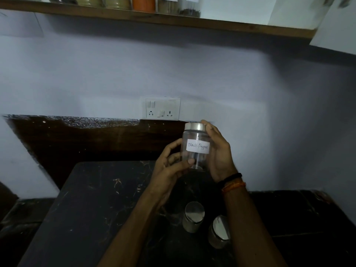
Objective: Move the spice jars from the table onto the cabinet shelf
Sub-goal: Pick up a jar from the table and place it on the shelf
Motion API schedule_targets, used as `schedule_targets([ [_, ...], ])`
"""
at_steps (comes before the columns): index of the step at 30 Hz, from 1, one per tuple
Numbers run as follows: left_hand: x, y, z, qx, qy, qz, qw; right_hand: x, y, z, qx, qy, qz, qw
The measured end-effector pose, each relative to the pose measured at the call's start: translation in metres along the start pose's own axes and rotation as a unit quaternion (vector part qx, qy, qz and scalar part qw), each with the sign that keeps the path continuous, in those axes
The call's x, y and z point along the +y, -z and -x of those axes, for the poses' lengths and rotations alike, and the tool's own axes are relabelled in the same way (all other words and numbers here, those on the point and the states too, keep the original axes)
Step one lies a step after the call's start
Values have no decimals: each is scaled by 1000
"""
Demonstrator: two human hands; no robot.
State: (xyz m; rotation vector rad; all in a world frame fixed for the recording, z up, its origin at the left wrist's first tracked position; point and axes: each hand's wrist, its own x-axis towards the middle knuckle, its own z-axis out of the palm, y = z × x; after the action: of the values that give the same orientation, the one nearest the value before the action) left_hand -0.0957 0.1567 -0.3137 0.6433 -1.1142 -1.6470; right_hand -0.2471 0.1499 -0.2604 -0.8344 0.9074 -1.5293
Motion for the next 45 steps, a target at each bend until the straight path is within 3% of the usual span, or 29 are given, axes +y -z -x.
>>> schedule_targets([
  [8,6,-11,-14,-3,-16,-10,1000,-13,-4,-6,21,27,-19,999],
  [17,27,-16,-32,-10,-29,-48,998,-30,-3,-18,-4,53,-20,998],
  [24,91,-36,-82,0,-41,-160,986,-65,-9,-38,-63,105,-26,992],
  [38,222,-92,-158,-117,-110,-298,941,-163,-45,-76,-125,222,35,966],
  [45,269,-120,-179,-123,-130,-343,922,-203,-59,-98,-146,258,65,953],
])
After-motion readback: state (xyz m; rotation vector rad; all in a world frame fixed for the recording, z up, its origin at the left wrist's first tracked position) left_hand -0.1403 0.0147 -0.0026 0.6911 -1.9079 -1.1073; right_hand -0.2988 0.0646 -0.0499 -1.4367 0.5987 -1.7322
